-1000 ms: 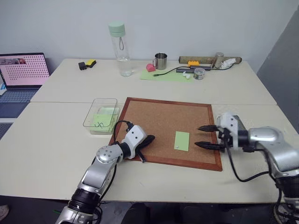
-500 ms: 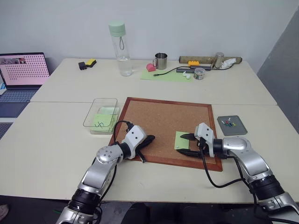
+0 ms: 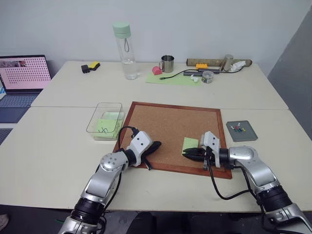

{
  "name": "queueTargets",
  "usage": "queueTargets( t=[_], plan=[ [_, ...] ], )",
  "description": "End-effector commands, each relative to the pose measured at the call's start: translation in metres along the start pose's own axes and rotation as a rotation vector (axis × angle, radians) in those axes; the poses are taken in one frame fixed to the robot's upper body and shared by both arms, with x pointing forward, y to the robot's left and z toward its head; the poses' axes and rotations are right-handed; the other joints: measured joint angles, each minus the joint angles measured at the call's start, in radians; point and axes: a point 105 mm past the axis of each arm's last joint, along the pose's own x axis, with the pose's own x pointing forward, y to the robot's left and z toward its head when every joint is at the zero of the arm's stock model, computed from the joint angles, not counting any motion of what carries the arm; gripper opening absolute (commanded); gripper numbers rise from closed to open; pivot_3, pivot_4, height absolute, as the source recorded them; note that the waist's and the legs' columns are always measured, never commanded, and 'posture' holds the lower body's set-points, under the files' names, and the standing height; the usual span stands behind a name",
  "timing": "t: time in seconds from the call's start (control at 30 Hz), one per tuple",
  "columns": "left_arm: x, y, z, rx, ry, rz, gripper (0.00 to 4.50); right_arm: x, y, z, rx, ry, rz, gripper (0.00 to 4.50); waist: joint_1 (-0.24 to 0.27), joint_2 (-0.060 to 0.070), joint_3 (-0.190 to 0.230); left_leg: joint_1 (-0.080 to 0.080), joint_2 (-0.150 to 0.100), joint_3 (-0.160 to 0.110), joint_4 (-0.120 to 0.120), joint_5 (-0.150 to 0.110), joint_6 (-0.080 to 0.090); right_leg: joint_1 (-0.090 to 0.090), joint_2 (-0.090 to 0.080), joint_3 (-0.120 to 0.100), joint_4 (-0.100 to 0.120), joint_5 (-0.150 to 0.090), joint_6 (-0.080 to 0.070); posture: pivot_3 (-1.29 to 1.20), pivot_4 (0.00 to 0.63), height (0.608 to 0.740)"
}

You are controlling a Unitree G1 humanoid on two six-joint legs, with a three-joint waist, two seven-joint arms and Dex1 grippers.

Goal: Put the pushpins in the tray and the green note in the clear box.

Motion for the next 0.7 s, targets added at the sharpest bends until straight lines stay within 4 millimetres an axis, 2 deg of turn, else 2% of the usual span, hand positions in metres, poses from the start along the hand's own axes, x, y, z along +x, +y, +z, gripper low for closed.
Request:
queueTargets(
  t=[0.03,0.23,0.37,0.47,0.6,0.7],
  plan=[
    [-0.003,-0.007,-0.030,-0.052,0.115,-0.012,0.00,-0.002,0.001,0.017,-0.025,-0.044,0.011,0.03,0.000,0.000,0.000,0.000,0.000,0.000,0.000,0.000,0.000,0.000,0.000,0.000,0.000,0.000,0.000,0.00,0.150,0.740],
    [-0.002,-0.007,-0.030,-0.072,0.111,-0.004,0.00,-0.012,0.004,0.051,-0.144,-0.084,0.049,0.03,0.000,0.001,0.000,-0.001,0.000,-0.001,-0.001,0.000,0.000,0.000,0.000,-0.001,-0.003,0.000,0.000,0.00,0.150,0.740],
    [0.000,-0.003,-0.026,-0.098,0.091,0.011,0.00,-0.017,0.005,0.064,-0.259,-0.055,0.082,0.03,0.001,0.000,0.000,-0.001,0.000,-0.002,-0.001,0.000,0.000,0.001,0.000,-0.002,-0.004,0.000,0.000,0.00,0.150,0.740],
    [0.000,0.002,-0.003,-0.155,0.015,0.010,0.00,-0.020,0.004,0.067,-0.408,0.000,0.106,0.03,0.006,0.000,0.001,-0.001,0.000,-0.003,-0.001,0.000,0.000,0.002,0.000,-0.003,-0.006,0.000,0.000,0.00,0.150,0.740],
    [-0.015,0.001,0.052,-0.394,-0.192,-0.100,0.64,-0.023,-0.004,0.074,-0.589,0.042,0.104,0.00,0.002,-0.004,0.005,-0.002,0.000,-0.003,-0.001,0.000,0.000,0.001,0.000,-0.003,-0.005,0.000,0.001,0.00,0.150,0.740],
    [-0.029,-0.003,0.079,-0.566,-0.297,-0.196,1.27,-0.023,-0.006,0.079,-0.652,0.033,0.111,0.00,-0.002,-0.009,0.011,-0.006,0.000,-0.004,-0.001,0.000,0.000,-0.002,0.000,-0.004,-0.005,0.001,0.001,0.00,0.150,0.740]
  ],
)
